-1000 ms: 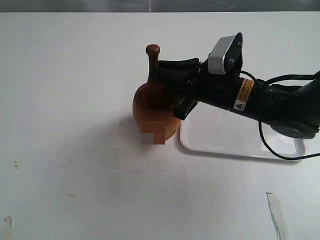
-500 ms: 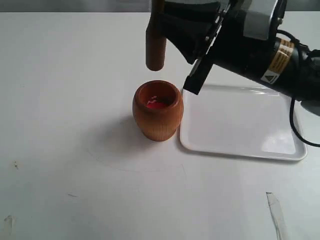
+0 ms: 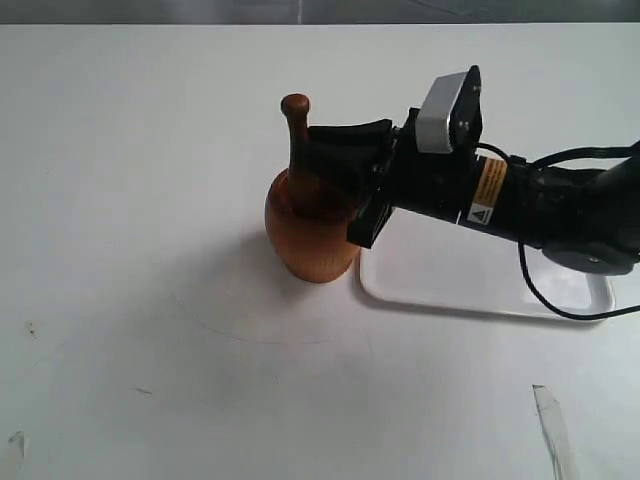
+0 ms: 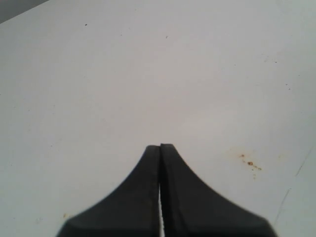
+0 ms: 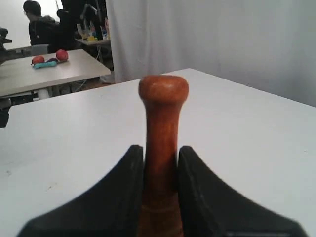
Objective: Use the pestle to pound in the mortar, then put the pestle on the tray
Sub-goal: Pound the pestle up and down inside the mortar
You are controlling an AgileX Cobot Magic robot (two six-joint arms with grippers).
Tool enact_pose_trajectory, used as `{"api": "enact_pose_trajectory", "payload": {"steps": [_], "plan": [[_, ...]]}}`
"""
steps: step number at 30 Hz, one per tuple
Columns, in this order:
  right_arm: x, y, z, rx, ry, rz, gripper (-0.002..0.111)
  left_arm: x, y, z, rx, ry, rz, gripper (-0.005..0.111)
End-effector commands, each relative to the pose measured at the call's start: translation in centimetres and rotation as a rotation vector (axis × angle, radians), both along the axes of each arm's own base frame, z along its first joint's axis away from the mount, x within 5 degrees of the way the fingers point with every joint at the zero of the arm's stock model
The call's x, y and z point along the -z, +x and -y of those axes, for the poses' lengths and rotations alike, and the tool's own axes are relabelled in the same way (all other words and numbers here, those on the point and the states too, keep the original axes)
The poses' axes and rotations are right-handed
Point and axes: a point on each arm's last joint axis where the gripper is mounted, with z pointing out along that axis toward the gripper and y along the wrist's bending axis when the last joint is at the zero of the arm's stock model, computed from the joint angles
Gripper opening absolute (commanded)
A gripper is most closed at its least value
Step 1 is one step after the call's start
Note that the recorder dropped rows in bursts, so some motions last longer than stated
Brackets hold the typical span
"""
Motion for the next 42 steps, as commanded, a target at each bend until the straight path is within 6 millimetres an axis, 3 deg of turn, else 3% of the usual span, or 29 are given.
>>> {"api": "enact_pose_trajectory", "payload": {"steps": [1,4,11,14,17,20,28,32,36,39,42], "plan": [[1.3,-0.3,0.0,-0.017,-0.072,-0.016,0.0,0.0,0.0,0.1,0.006,-0.015,0.004,0.0],[-1.4,-0.2,0.2,0.006,-0.017,0.057,0.0,0.0,0.0,0.1,0.006,-0.015,0.004,0.0],[-11.0,-2.1,1.8,0.069,0.121,0.327,0.0,0.0,0.0,0.1,0.006,-0.015,0.004,0.0],[-12.8,-3.0,2.3,0.069,0.122,0.365,0.0,0.0,0.0,0.1,0.006,-0.015,0.004,0.0],[-12.6,-3.1,2.3,0.062,0.092,0.344,0.0,0.0,0.0,0.1,0.006,-0.015,0.004,0.0],[-11.0,-2.6,1.9,0.045,0.037,0.283,0.0,0.0,0.0,0.1,0.006,-0.015,0.004,0.0],[-1.9,-0.5,0.4,0.007,-0.12,0.04,0.0,0.0,0.0,0.1,0.006,-0.015,0.004,0.0],[0.4,-0.4,0.1,-0.023,-0.089,-0.025,0.0,0.0,0.0,0.1,0.006,-0.015,0.004,0.0],[-1.2,-0.3,0.2,-0.002,-0.021,0.031,0.0,0.0,0.0,0.1,0.006,-0.015,0.004,0.0],[-4.4,-0.6,0.5,0.019,0.03,0.128,0.0,0.0,0.0,0.1,0.006,-0.015,0.004,0.0],[-8.9,-1.5,1.2,0.052,0.104,0.25,0.0,0.0,0.0,0.1,0.006,-0.015,0.004,0.0]]}}
